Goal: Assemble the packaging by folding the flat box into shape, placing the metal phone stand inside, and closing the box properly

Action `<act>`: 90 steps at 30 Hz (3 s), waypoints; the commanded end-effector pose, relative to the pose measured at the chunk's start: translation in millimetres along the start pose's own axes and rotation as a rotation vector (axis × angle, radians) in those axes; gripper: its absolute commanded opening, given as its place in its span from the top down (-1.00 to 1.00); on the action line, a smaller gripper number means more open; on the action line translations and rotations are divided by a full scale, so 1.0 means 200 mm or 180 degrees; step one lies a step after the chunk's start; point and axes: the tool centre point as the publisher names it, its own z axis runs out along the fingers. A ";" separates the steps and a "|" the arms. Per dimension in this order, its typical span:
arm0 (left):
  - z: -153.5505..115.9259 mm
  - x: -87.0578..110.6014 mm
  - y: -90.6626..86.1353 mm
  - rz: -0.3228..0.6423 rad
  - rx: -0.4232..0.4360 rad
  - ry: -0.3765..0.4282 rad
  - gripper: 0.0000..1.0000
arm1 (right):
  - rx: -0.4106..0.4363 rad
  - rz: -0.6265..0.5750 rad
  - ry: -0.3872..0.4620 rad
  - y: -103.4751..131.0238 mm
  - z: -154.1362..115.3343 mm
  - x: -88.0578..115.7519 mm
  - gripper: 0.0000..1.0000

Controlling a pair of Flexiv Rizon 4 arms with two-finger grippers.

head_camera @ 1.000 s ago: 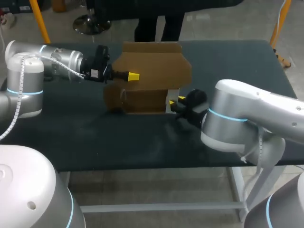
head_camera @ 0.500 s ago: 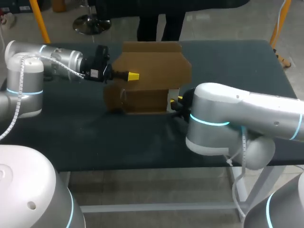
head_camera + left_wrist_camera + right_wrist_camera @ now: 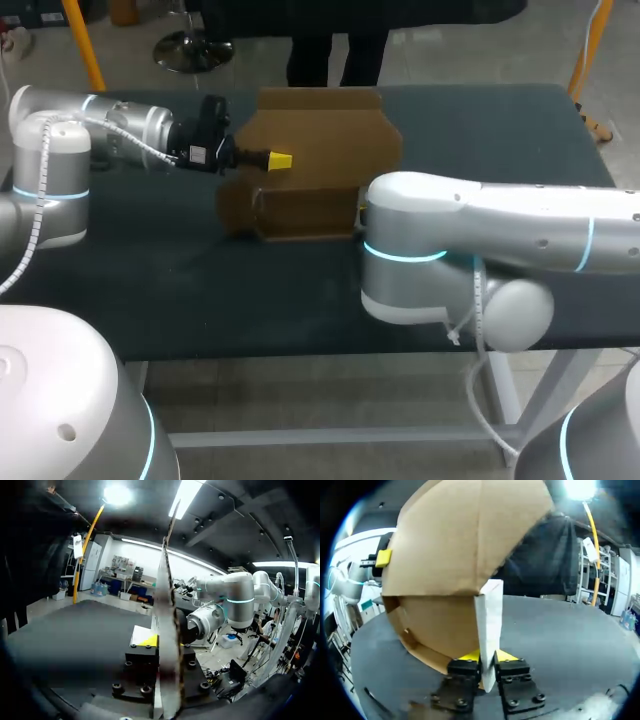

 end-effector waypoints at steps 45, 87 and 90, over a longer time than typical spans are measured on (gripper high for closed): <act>-0.06 0.34 0.05 0.0750 -0.0442 -0.0486 -1.00 | 0.0327 0.0104 0.0669 0.06 -0.17 -0.10 1.00; -0.39 0.63 0.10 0.0924 -0.1185 -0.0704 -1.00 | 0.1790 0.0128 0.1917 0.08 -0.22 -0.04 1.00; -0.40 0.62 0.12 0.0748 -0.1382 -0.0526 -1.00 | 0.2109 0.0146 0.1878 0.07 -0.23 -0.02 1.00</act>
